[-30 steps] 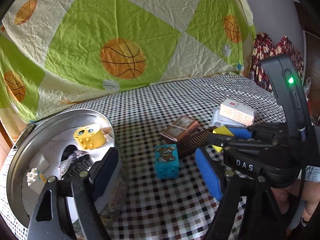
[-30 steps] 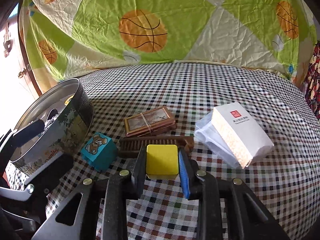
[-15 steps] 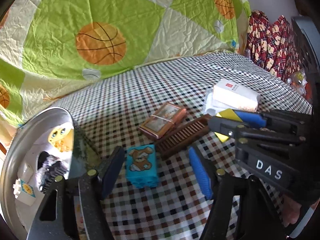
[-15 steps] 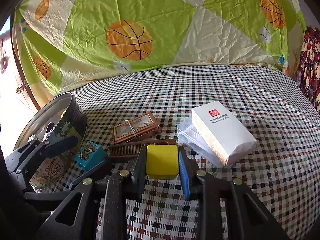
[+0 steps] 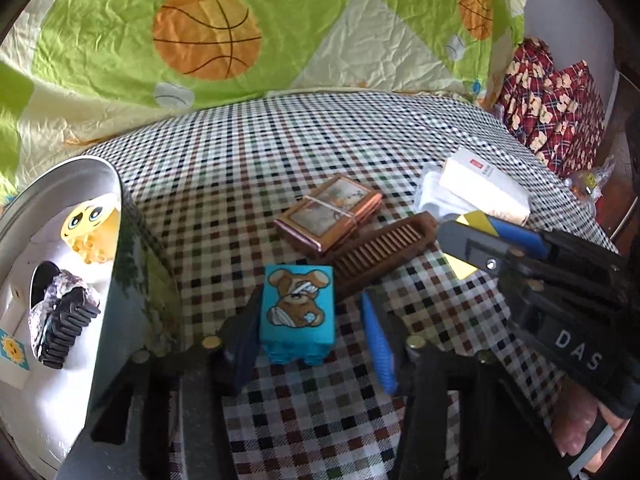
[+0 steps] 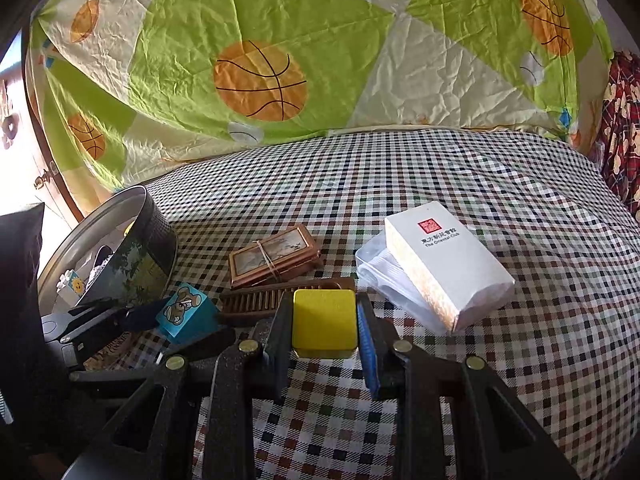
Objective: Organize rigid objects
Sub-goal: 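Grasp the blue bear-print block with the left gripper while the right holds the yellow cube, then lift the bear block and yellow cube and carry them over the tin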
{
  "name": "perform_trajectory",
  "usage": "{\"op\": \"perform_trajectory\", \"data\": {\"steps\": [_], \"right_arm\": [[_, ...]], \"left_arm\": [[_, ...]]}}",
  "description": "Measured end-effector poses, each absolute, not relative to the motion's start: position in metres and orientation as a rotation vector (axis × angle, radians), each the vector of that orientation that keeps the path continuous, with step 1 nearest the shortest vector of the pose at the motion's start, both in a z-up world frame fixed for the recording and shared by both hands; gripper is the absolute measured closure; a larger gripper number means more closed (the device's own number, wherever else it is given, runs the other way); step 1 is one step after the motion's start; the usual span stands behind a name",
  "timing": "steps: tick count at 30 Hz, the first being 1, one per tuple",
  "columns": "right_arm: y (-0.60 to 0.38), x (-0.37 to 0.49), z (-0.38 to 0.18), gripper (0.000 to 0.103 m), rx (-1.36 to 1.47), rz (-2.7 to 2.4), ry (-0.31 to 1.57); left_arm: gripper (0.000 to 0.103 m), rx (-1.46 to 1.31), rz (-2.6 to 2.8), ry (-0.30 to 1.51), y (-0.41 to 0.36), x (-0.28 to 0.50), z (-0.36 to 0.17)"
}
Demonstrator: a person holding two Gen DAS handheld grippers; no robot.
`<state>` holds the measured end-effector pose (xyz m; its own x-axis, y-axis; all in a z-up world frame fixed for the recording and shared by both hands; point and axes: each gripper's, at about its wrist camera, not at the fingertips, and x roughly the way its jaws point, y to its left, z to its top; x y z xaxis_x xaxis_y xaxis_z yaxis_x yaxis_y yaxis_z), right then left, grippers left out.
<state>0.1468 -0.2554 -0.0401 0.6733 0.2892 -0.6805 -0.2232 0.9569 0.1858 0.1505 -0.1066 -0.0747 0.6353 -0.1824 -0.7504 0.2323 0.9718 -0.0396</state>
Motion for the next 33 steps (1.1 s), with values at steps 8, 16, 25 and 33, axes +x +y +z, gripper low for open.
{"op": "perform_trajectory", "data": {"steps": [8,16,25,33], "right_arm": [[-0.254,0.143,-0.036,0.071,0.075,0.283,0.755],[-0.252,0.13,-0.027,0.071,0.06,0.294,0.671],[-0.251,0.117,-0.017,0.071,0.064,0.295,0.569],[-0.25,0.108,-0.01,0.071,0.058,0.276,0.5]], "left_arm": [[0.073,0.069,-0.199,0.84,-0.103,0.148,-0.073],[0.073,0.088,-0.15,0.733,-0.103,0.136,-0.059],[0.073,0.089,-0.093,0.584,-0.098,0.117,-0.042],[0.073,0.081,-0.068,0.506,-0.096,0.106,-0.034]]}}
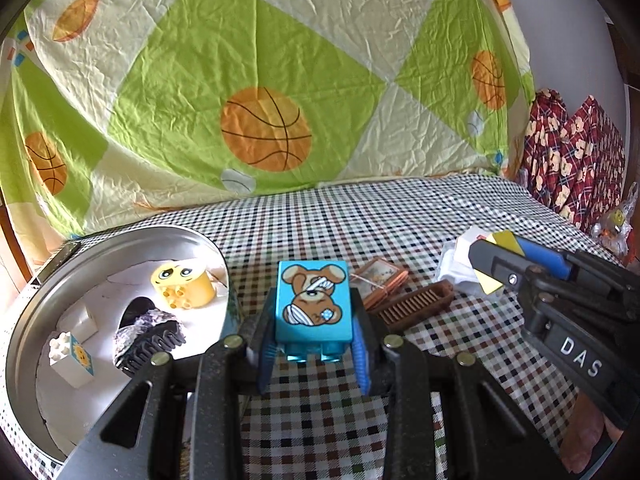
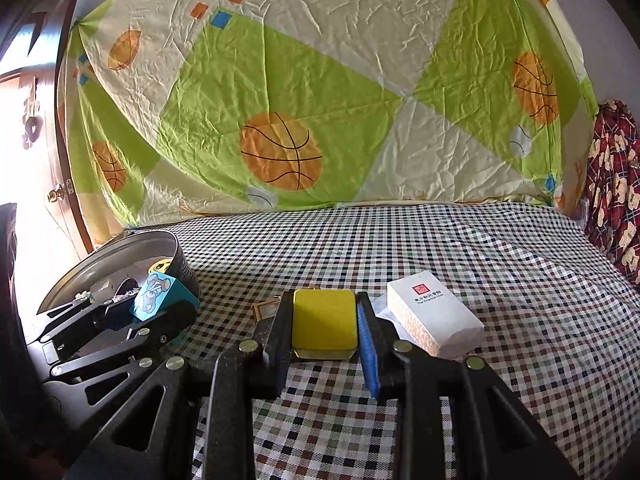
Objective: Organize rigid objects
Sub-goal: 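Lift the bear block and yellow cube and carry them over the tin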
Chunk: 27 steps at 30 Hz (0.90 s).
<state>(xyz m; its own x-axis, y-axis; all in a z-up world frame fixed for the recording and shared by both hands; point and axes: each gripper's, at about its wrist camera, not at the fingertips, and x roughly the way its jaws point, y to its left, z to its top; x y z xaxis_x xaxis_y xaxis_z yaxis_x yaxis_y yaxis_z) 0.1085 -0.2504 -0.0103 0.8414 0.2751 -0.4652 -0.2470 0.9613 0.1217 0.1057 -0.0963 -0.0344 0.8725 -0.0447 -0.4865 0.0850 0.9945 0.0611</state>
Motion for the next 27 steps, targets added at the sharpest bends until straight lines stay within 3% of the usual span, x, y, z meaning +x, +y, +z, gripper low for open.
{"op": "perform_trajectory", "data": {"steps": [27], "right_arm": [[-0.254,0.089,-0.001,0.072,0.054,0.243,0.392]], "left_arm": [[0.073,0.017,-0.03,0.412,-0.085,0.088,-0.027]]}}
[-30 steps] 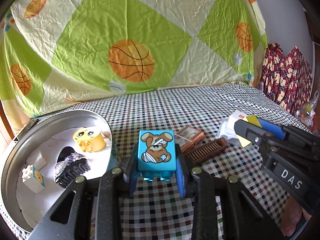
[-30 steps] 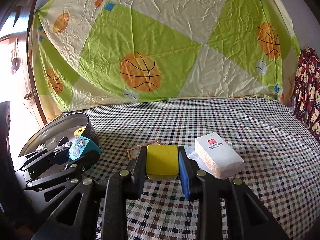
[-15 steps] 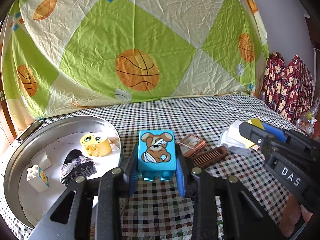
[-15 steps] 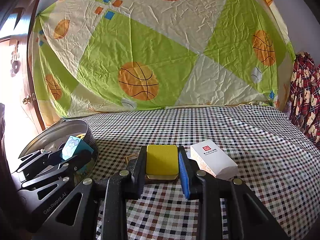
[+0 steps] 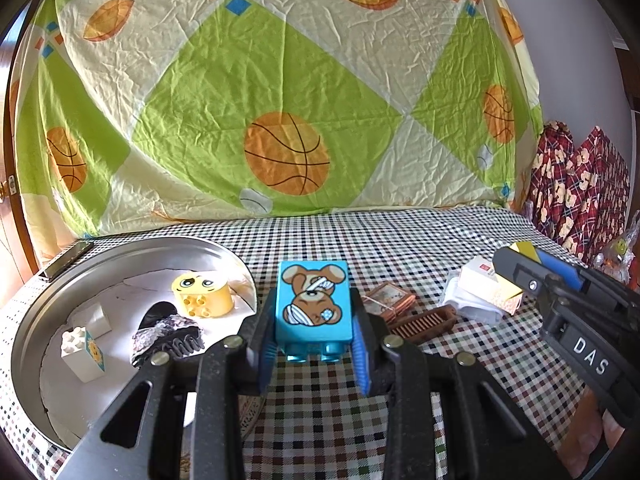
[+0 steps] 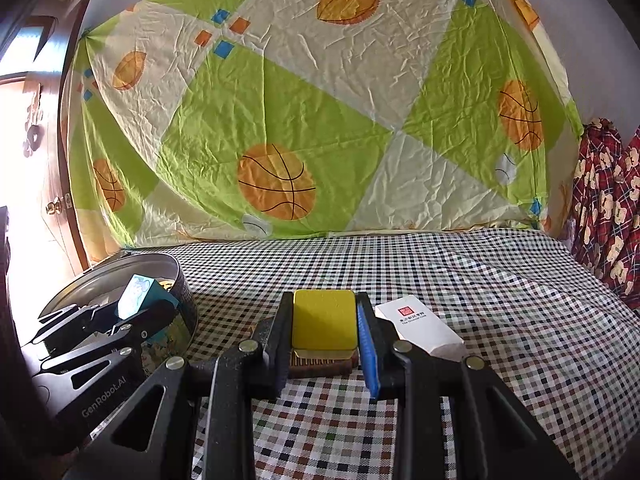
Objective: Organize rigid objects
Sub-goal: 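Lift the bear block and yellow cube and carry them over the tin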
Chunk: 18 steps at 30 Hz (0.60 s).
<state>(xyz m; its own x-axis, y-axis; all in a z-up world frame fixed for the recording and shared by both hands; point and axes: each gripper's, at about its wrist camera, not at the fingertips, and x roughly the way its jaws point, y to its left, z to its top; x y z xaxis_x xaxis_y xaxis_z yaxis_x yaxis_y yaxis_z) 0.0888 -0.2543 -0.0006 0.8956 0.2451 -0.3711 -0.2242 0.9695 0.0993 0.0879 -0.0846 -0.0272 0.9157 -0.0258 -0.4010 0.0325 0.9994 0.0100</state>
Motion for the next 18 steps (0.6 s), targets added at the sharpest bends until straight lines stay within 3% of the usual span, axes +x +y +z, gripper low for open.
{"op": "perform_trajectory", "data": {"steps": [18], "right_arm": [[-0.258,0.077,0.004,0.072,0.069,0.233,0.319]], "left_arm": [[0.073,-0.001,-0.01,0.325,-0.079,0.073,-0.021]]}}
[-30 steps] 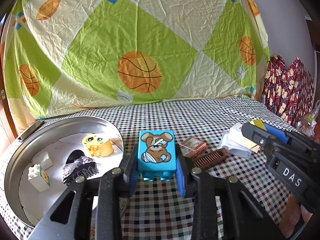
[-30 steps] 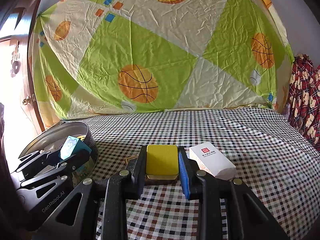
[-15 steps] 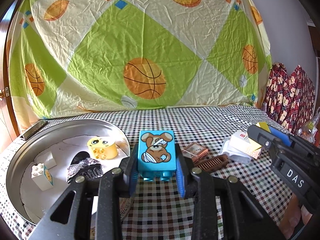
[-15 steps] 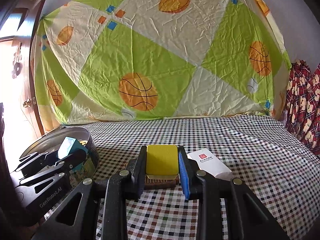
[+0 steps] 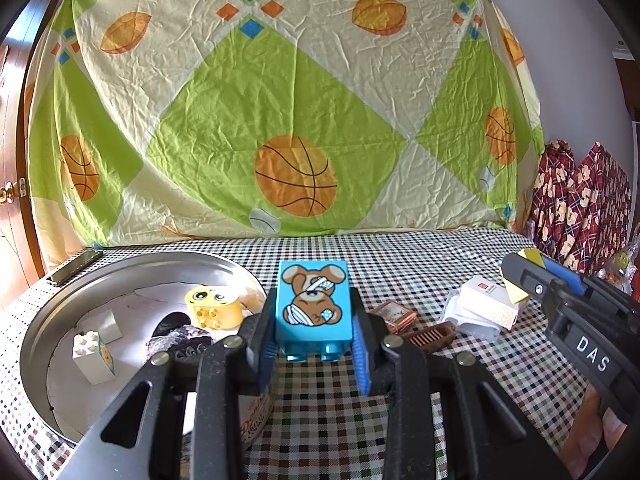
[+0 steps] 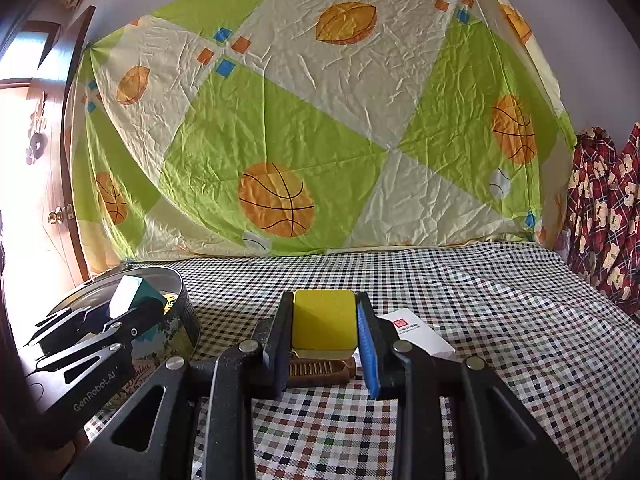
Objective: Organize rigid objects
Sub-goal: 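Lift the bear block and yellow cube and carry them over the tin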
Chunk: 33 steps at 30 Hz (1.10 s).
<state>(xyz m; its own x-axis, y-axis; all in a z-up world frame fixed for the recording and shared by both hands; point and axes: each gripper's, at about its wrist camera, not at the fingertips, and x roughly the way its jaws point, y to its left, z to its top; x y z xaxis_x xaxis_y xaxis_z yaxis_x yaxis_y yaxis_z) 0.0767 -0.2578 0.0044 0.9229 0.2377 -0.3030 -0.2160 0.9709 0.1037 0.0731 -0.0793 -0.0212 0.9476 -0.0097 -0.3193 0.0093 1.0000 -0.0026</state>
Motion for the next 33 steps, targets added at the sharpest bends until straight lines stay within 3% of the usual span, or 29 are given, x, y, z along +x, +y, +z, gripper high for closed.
{"op": "perform_trajectory", "data": {"steps": [33], "right_arm": [[-0.238,0.059,0.013,0.072,0.049,0.277,0.224]], "left_arm": [[0.073,-0.06,0.047,0.225,-0.05,0.046,-0.013]]}}
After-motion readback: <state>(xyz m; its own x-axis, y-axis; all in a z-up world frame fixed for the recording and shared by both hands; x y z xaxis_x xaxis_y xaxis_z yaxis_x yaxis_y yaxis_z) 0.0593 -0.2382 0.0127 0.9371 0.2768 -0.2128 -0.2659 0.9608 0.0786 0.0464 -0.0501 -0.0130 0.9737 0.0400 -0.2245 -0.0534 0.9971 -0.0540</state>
